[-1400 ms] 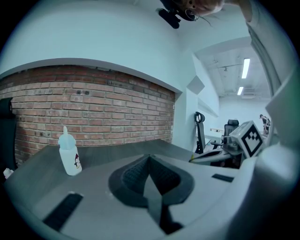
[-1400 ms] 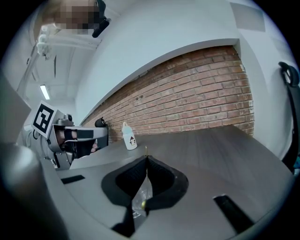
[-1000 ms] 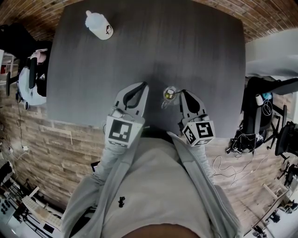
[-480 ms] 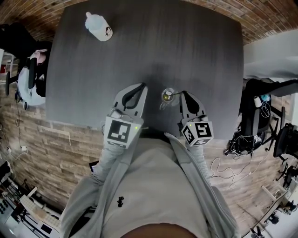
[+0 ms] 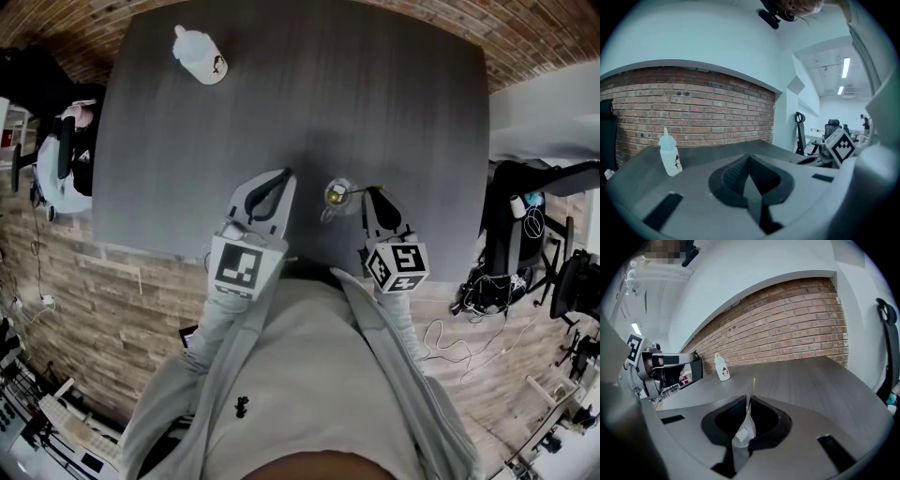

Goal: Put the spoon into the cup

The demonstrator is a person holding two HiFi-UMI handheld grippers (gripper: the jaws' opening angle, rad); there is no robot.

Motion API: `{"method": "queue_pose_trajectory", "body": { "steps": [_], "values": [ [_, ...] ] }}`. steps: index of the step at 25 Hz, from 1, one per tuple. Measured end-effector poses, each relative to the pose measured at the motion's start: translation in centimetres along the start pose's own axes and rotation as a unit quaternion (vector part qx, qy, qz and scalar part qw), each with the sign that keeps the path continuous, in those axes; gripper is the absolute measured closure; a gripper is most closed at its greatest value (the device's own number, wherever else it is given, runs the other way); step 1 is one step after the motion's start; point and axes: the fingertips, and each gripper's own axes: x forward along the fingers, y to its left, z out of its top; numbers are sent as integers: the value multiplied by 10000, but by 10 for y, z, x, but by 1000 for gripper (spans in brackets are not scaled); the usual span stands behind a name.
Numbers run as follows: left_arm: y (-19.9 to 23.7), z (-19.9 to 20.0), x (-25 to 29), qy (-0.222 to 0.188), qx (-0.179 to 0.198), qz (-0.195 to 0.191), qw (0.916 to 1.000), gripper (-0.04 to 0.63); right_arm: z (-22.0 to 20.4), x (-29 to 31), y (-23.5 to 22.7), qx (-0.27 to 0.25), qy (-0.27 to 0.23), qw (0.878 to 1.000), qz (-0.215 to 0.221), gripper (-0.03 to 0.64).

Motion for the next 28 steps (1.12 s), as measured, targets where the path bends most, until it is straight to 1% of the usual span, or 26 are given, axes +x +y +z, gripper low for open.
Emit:
{"method": "queue_pose_trajectory", "body": {
  "steps": [6,7,8,10,15,17,22,25,28],
  "values": [
    [-2,2,-2,-26,162,-36,9999,576,-4,0,-2,24,40,10000,10,592],
    [-2,3,-2,-37,197,-42,9998,575,-5,1,-2,52,66,10000,23,573],
    [-2,4,-2,-51,254,-57,9996,576,-6,1,-3,85,100,9999,40,537],
    [-1,6,-2,-53,276,-54,9996,575,-9,2,-3,129,153,9998,64,513],
    [-3,9,-1,-76,288,-45,9995,575,-9,1,-5,123,133,9998,62,509],
    [-4,9,-1,-63,211,-20,9998,575,-8,0,-6,115,127,9998,57,509],
    [-6,10,-2,-150,378,-71,9991,575,-5,-5,-7,84,72,9999,31,509],
    [-6,14,-3,-130,209,7,9997,575,0,-8,-9,72,2,10000,-22,509],
    [-3,18,-5,-208,301,-4,9993,576,6,-11,-9,47,-64,10000,-39,509]
  ]
}}
